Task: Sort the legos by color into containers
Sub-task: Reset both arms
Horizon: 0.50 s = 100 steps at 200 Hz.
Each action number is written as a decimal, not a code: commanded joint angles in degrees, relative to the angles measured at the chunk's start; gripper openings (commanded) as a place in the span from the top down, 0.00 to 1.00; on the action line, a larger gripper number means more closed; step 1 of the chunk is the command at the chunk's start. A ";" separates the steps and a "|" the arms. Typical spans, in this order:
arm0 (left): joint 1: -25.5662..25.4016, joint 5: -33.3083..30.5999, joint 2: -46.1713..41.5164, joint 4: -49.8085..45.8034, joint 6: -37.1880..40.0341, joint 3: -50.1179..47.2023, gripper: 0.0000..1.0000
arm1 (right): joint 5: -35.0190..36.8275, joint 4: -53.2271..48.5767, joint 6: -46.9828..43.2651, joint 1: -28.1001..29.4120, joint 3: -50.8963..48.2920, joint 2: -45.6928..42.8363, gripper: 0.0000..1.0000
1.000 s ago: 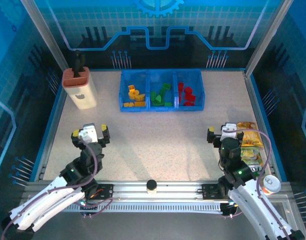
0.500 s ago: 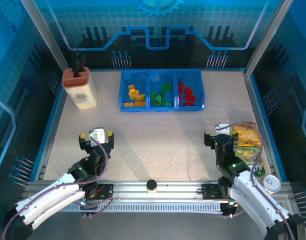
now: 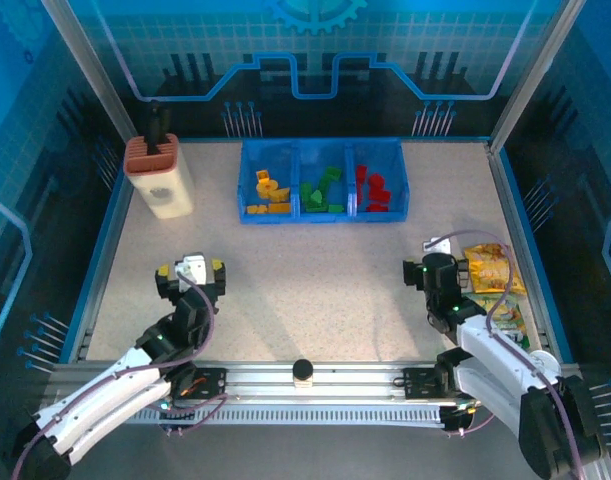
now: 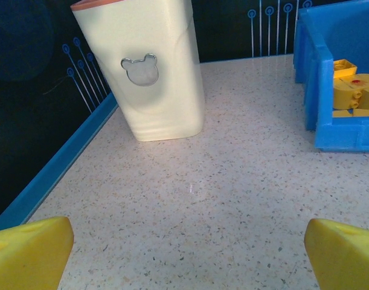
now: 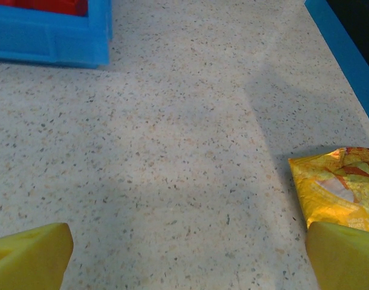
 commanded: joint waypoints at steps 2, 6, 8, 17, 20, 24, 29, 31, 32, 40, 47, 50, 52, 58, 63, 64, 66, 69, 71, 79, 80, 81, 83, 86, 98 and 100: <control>2.50 3.78 2.19 4.66 0.99 -0.50 0.01 | -1.63 4.48 0.19 -1.75 1.89 1.74 0.00; 2.92 4.10 2.75 5.17 1.08 -0.53 0.01 | -1.76 4.92 0.20 -1.95 1.94 2.00 0.00; 3.02 4.33 2.99 5.49 1.12 -0.44 0.01 | -1.74 5.17 0.14 -2.08 1.90 2.13 0.00; 3.89 5.18 4.59 6.96 1.35 -0.46 0.01 | -1.85 6.41 -0.14 -2.42 1.96 2.85 0.00; 4.06 5.41 5.05 7.51 1.43 -0.41 0.01 | -1.88 6.84 -0.26 -2.51 1.90 3.09 0.00; 4.46 5.75 5.74 8.10 1.48 -0.38 0.01 | -1.95 7.47 -0.39 -2.69 1.87 3.44 0.00; 4.91 6.19 6.46 8.98 1.69 -0.43 0.01 | -1.95 8.05 -0.42 -2.86 1.97 3.91 0.00; 5.03 6.26 6.78 9.32 1.69 -0.39 0.01 | -2.03 8.30 -0.48 -2.86 1.98 4.05 0.00; 5.09 6.36 6.95 9.51 1.67 -0.39 0.01 | -2.04 8.42 -0.49 -2.89 1.98 4.12 0.00; 5.69 6.83 8.06 11.04 1.90 -0.45 0.01 | -2.13 9.25 -0.66 -2.97 2.17 5.04 0.00; 6.17 7.27 8.96 12.31 2.09 -0.49 0.01 | -2.21 9.73 -0.76 -3.08 2.43 5.85 0.00; 6.47 7.49 9.38 12.87 2.18 -0.47 0.01 | -2.18 9.80 -0.73 -3.05 2.61 6.26 0.00; 6.52 7.57 9.71 13.12 2.23 -0.47 0.01 | -2.20 9.86 -0.78 -3.08 2.71 6.53 0.00; 6.98 7.90 10.56 14.13 2.34 -0.49 0.01 | -2.10 10.06 -0.75 -3.15 3.05 7.24 0.00; 7.37 8.22 11.24 14.66 2.36 -0.39 0.01 | -2.14 10.16 -0.71 -3.17 3.31 7.85 0.00; 7.41 8.26 11.38 14.81 2.36 -0.34 0.01 | -2.14 10.22 -0.74 -3.13 3.35 7.95 0.00; 7.56 8.34 11.63 15.06 2.36 -0.30 0.01 | -2.08 10.32 -0.76 -3.17 3.49 8.21 0.00; 7.80 8.61 12.06 15.52 2.43 -0.27 0.01 | -1.97 10.46 -0.70 -3.18 3.68 8.49 0.00; 7.93 8.71 12.37 15.70 2.51 -0.22 0.01 | -1.86 10.57 -0.70 -3.18 3.72 8.74 0.00; 8.51 9.20 13.49 16.59 2.45 -0.05 0.01 | -1.71 11.37 -0.74 -3.23 3.89 9.38 0.00; 8.59 9.23 13.65 16.79 2.45 -0.08 0.01 | -1.66 11.44 -0.75 -3.25 3.90 9.51 0.00; 8.63 9.30 13.81 16.98 2.49 -0.06 0.01 | -1.64 11.53 -0.76 -3.26 3.95 9.62 0.00; 8.77 9.41 14.04 17.23 2.57 -0.10 0.01 | -1.49 11.76 -0.76 -3.24 3.92 9.74 0.00; 8.93 9.53 14.51 17.72 2.63 -0.10 0.01 | -1.44 11.81 -0.74 -3.24 3.94 9.95 0.00; 9.70 10.21 16.28 19.86 3.04 0.06 0.01 | -0.87 14.50 -0.84 -3.33 3.84 10.76 0.00; 9.87 10.30 16.51 20.21 3.13 0.02 0.01 | -0.80 14.81 -0.80 -3.33 3.85 10.88 0.00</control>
